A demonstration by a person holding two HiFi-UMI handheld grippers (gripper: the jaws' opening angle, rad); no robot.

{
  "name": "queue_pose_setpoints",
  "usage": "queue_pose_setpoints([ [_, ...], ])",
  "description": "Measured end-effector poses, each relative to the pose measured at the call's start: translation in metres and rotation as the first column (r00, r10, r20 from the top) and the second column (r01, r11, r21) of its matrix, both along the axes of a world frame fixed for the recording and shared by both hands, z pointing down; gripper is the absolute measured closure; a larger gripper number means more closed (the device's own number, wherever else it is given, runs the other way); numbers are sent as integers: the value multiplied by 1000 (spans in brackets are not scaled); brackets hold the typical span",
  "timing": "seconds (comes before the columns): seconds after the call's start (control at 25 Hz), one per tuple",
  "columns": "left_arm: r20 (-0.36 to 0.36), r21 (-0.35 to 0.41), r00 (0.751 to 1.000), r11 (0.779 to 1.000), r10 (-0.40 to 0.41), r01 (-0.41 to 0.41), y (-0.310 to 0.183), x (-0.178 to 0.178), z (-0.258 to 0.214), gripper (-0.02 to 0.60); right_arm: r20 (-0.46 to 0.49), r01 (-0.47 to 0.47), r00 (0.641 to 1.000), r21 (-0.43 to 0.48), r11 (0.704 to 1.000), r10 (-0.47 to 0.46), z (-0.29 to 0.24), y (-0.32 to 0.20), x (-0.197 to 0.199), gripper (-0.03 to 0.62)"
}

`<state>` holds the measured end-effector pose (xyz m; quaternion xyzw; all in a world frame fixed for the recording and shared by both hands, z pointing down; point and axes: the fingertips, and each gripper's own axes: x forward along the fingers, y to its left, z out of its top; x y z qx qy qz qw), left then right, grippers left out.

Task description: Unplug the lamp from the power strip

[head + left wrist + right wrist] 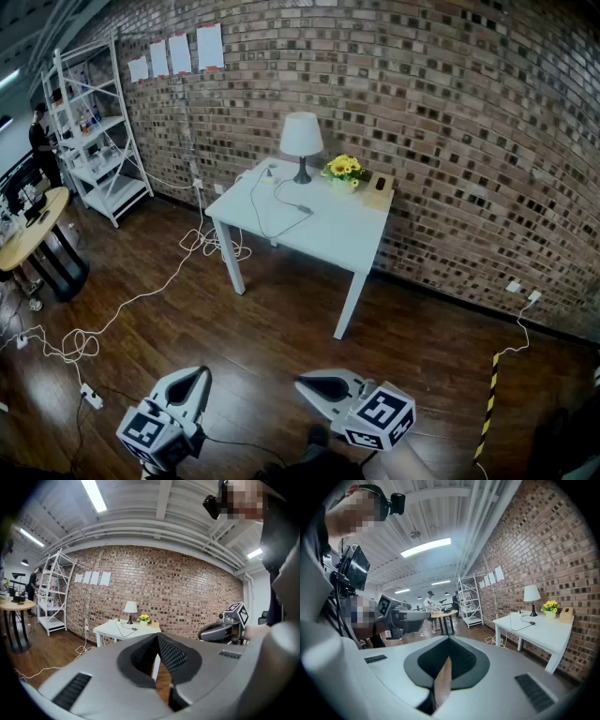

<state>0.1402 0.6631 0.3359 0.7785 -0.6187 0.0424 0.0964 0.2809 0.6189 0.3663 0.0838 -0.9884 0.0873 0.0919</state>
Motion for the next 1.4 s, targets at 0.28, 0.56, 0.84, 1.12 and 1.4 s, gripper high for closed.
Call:
queue_pose_setpoints([
  [0.28,-9,-56,1000,998,-15,14,-68,34,8,574,-12,20,1000,-40,999,-20,13,-63,34,605],
  [0.56,4,-95,999,995,-39,39,-124,58,10,574,-14,51,999,-94,994,-53,24,-124,61,605],
  [0.84,31,-107,999,993,-35,39,-157,75,12,574,1,104,995,-95,990,-105,25,-147,63,605],
  [1.12,32,-106,999,994,-12,16,-175,67,12,574,1,88,996,-105,990,-89,26,-166,53,605],
  [1.4,1,-81,1000,997,19,-19,-205,44,22,574,-39,49,998,-86,995,-52,32,-185,34,605],
])
